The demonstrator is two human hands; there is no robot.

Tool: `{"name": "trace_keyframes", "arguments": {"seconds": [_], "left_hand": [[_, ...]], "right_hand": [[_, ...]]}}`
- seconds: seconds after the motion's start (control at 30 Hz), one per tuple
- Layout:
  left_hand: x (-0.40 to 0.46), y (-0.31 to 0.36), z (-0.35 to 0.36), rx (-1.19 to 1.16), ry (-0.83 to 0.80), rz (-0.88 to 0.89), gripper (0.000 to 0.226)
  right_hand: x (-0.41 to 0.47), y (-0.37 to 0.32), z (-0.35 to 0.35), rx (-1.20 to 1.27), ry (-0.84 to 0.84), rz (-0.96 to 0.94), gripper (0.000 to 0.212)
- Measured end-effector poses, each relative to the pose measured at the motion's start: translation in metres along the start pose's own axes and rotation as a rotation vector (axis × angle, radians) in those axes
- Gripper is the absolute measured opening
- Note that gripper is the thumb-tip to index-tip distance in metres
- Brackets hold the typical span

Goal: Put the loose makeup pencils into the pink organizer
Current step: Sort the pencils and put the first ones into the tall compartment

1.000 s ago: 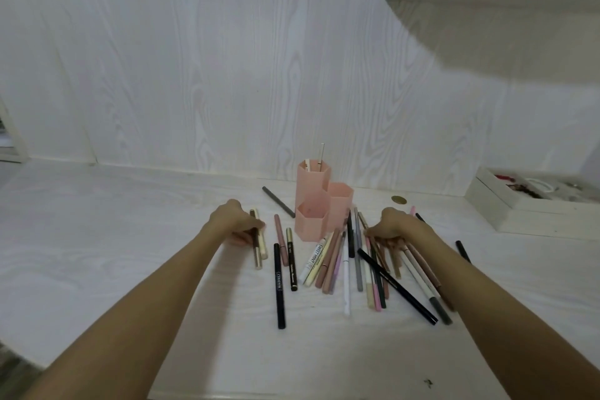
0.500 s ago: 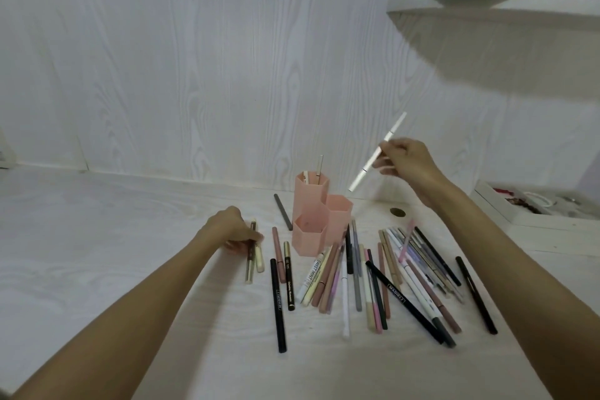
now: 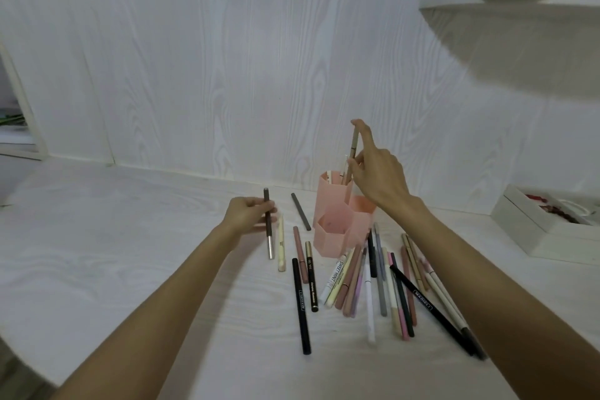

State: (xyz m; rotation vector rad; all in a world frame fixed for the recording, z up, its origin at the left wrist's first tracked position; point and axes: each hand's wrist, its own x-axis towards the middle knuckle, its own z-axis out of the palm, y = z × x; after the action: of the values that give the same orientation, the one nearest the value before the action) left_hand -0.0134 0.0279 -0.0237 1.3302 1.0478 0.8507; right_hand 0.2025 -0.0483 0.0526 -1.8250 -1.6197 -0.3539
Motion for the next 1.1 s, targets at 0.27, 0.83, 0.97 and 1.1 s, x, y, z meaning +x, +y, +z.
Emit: {"name": "trace_keyframes", "arguments": {"seconds": [0.27, 0.83, 0.97, 1.1], "left_hand": [[0.019, 0.016, 0.009, -0.193, 0.102, 0.136, 0.018], [0.029, 0.086, 0.079, 0.086, 0.115, 0.728, 0.017], [0.035, 0.071, 0.086, 0.384, 0.081, 0.694, 0.013], [0.041, 0.065, 0.084, 0.618, -0.019, 0.539, 0.011]], "right_hand": [[0.000, 0.013, 0.009, 0.004, 0.035, 0.006, 0.024], [-0.008, 0.064, -0.035, 0.366, -0.424, 0.301, 0.034], [-0.015, 0.070, -0.023, 0.401, -0.513, 0.318, 0.039], [-0.018, 0.074, -0.019, 0.397, -0.713, 0.323, 0.048]]}}
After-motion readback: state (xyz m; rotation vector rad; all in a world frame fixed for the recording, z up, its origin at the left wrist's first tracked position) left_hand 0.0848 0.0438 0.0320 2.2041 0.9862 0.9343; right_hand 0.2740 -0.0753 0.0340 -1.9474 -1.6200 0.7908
